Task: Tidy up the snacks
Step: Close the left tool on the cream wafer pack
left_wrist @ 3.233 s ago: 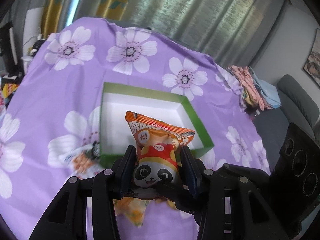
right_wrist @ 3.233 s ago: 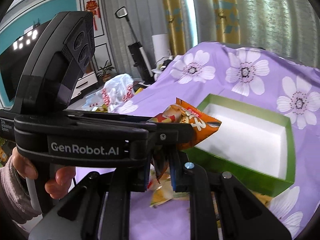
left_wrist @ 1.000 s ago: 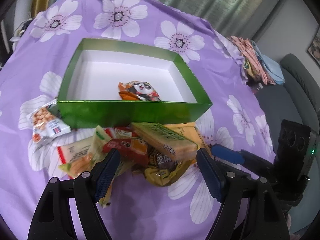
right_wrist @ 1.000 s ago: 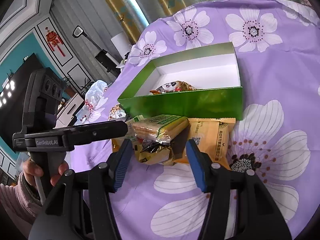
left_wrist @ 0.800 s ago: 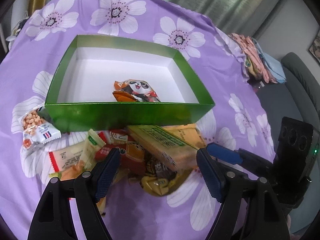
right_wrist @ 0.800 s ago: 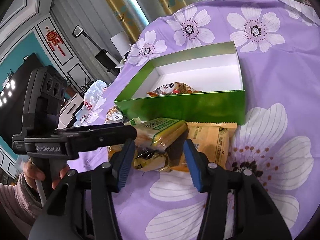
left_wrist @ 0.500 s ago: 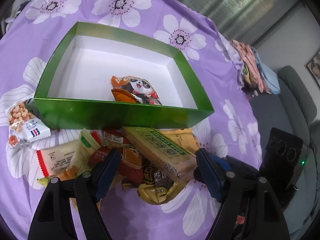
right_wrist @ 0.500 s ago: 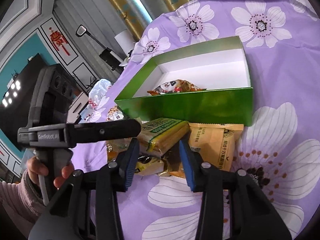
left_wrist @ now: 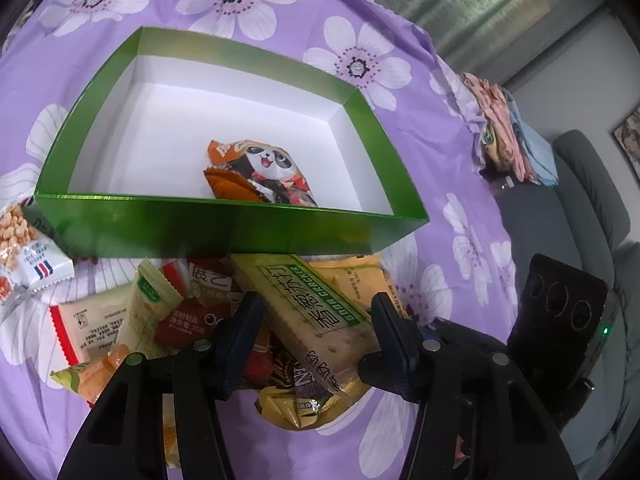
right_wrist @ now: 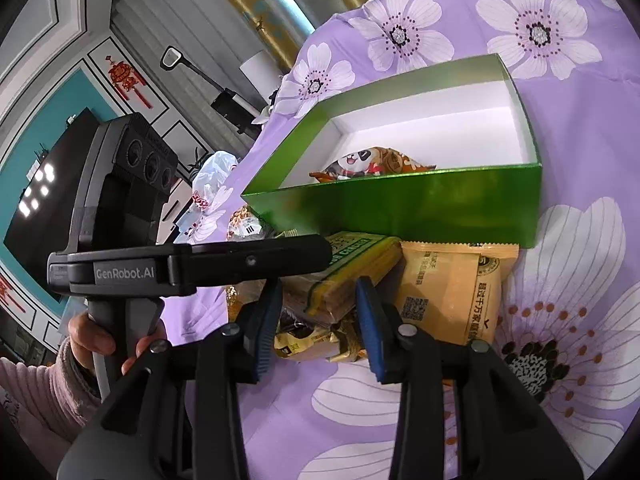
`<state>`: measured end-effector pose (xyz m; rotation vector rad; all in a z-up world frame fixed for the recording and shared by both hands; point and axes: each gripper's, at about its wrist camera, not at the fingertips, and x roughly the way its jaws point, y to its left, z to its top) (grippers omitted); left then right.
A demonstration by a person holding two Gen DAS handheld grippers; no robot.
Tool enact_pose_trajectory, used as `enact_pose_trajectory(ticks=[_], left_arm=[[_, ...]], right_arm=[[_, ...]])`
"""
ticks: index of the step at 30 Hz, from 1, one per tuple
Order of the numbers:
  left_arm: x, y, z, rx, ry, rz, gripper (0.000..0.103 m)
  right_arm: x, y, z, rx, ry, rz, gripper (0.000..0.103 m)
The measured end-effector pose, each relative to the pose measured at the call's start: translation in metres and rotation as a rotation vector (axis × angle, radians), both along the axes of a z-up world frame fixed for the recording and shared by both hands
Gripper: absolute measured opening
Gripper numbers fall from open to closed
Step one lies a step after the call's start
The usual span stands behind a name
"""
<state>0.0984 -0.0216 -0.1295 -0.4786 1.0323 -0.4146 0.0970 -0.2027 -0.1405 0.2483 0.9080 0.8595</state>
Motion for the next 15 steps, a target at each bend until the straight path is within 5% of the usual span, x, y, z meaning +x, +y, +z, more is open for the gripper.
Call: enact_pose_trajectory(ticks=[15], left_arm=[[-0.027,0.003,0.008,-0.021,-0.012,0.050,0.051]], right_arm=[[-0.026,0.009,0.010,-0.021,-0.057,-0.028,0.031]])
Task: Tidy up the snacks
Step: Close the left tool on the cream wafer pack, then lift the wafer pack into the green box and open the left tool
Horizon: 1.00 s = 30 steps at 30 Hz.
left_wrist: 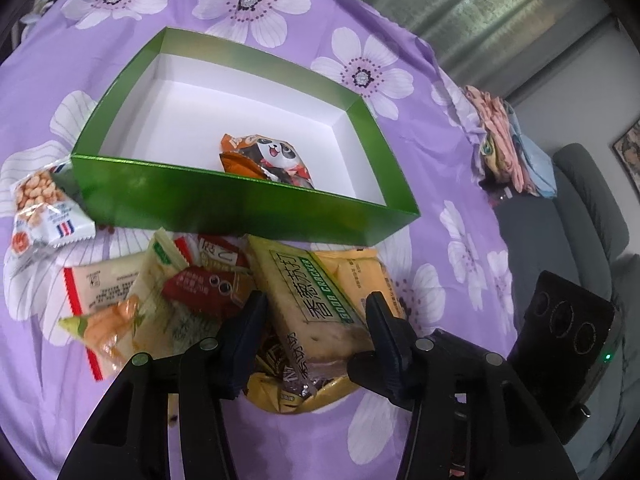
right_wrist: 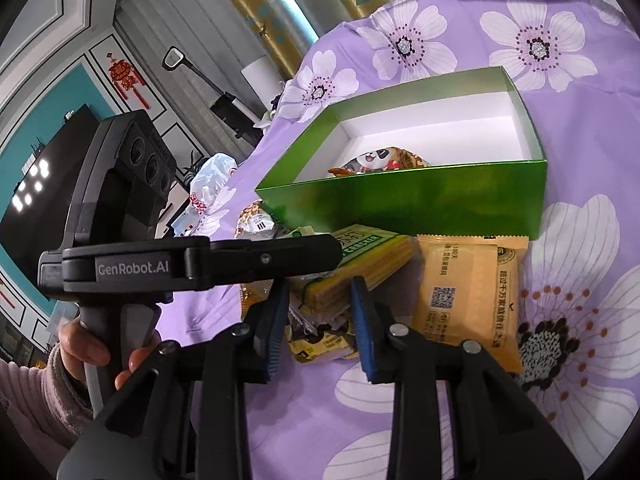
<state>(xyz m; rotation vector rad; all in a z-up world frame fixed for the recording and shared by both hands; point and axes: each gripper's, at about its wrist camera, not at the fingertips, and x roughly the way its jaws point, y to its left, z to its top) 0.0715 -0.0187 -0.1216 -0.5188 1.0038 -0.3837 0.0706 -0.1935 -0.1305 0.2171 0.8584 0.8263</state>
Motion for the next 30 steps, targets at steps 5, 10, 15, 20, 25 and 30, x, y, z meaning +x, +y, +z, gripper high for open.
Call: enact_pose_trajectory(ticks=[5,10,15,20,25,30], left_arm=[[-0.012,0.003,0.010,0.002,-0.025,0.014,0.051],[-0.019,0.007,0.026,0.003,-0.060,0.033,0.051],[-0.019,0.010,0.046,0.004,-0.109,0.039,0.051],[-0.010,0.016,0.065,0.006,-0.160,0.047,0.051],[0.011,0.021,0.076,0.020,-0.188,0.060,0.051],[0.035,0.026,0.080,0.036,-0.204,0.068,0.051]], right_arm=[[-0.011,0.004,0.009,-0.013,-0.029,-0.002,0.031],[-0.021,0.011,0.021,-0.010,-0.070,0.005,0.031],[-0.023,0.015,0.039,-0.002,-0.121,0.005,0.030],[-0.017,0.018,0.057,0.009,-0.172,0.006,0.030],[0.000,0.027,0.070,0.008,-0.216,0.006,0.030],[0.023,0.034,0.076,0.007,-0.245,0.006,0.030]])
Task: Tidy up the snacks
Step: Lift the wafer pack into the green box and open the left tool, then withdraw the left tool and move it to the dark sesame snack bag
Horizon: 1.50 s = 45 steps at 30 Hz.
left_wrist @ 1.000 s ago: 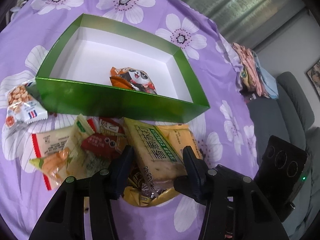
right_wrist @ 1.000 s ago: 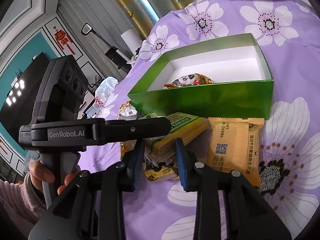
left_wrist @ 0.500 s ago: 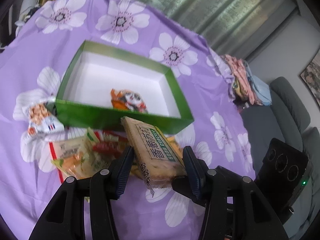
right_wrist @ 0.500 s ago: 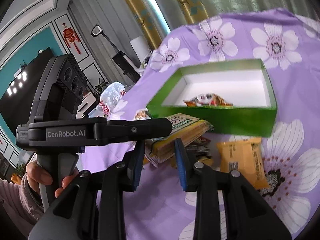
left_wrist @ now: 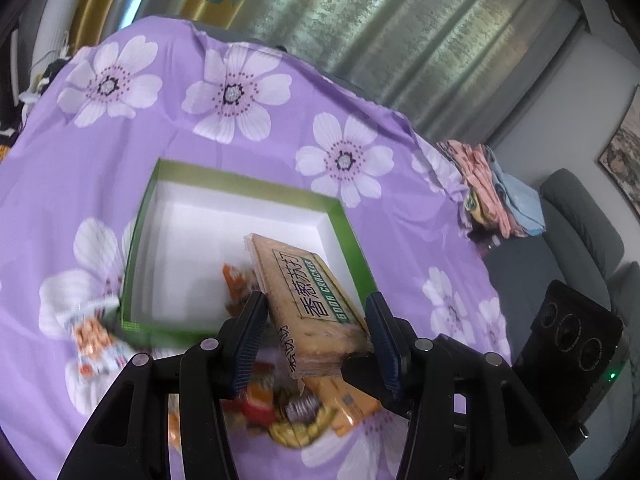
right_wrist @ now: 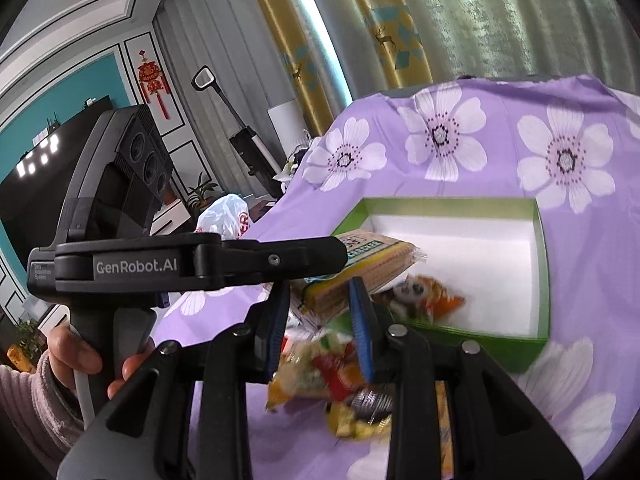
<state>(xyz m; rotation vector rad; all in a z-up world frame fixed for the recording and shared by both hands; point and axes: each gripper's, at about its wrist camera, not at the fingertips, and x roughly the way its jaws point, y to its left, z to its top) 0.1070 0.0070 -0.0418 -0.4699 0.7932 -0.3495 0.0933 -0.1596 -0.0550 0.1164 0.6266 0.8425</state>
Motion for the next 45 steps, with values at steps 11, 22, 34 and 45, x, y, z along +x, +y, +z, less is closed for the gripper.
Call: enact_pose_trajectory(ticks=[11,22,34,45], left_arm=[[0.060,0.006,-0.036,0.030,0.083,0.021,0.051],[0.073,-0.001,-0.052,0.132,0.112,0.036,0.054],[0.030,0.001,-0.023,0.261,0.029,0.090,0.086],[-0.022,-0.013,0.004,0.377,-0.057,0.102,0.092]], right_arm=[[0.064,0.013,-0.025,-0.020,0.056,0.009,0.031],[0.087,0.015,-0.055,-0.068,0.127,-0.035,0.036],[0.047,-0.018,-0.035,-0.062,0.101,-0.105,0.063],[-0.003,-0.044,-0.018,-0.059,0.084,-0.149,0.079]])
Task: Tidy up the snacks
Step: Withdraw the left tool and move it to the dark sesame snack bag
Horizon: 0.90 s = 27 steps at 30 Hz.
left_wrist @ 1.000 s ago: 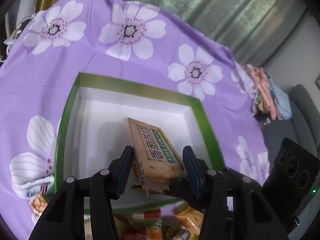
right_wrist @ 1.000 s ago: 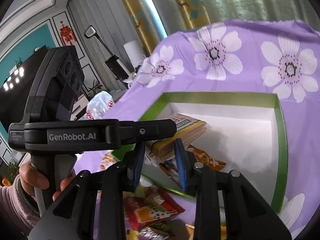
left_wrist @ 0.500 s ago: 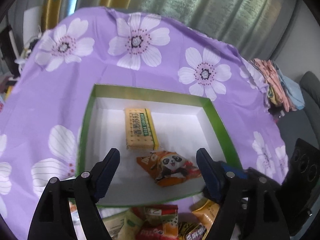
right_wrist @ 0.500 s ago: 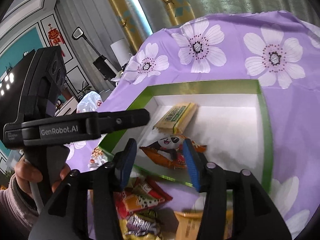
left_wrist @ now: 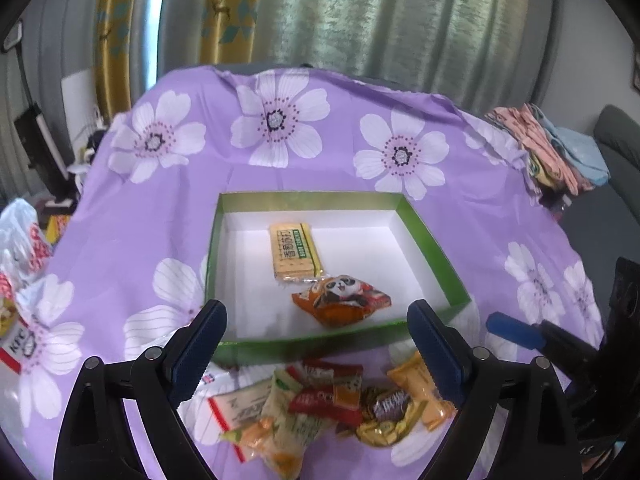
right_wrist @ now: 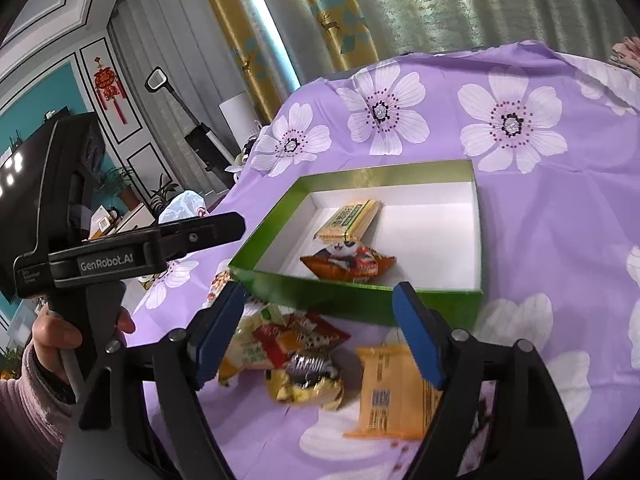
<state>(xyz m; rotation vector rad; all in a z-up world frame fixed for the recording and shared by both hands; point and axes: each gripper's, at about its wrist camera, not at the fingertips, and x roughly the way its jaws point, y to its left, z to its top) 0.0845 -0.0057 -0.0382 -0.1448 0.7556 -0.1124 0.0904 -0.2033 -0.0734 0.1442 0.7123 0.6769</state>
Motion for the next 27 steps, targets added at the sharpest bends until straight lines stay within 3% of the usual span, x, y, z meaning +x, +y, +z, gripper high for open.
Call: enact_pose_trajectory(ticks=[7,10,27], left_arm=[[-0.036,-0.010,0.014,0.074,-0.053,0.022,0.092],[-0.048,-0.015,0.016,0.091,-0.064,0.027,0.092],[-0.087,-0.026,0.008,0.114,-0.050,0.027,0.092]], right_arm=[[-0.032,-0.007,0.009,-0.038,-0.017,-0.040,0.083],[-0.047,-0.006,0.013,-0.087,-0.045,-0.078,0.091],[-0.091,-0.004,0.014,-0.129,-0.075,-0.068,0.091]])
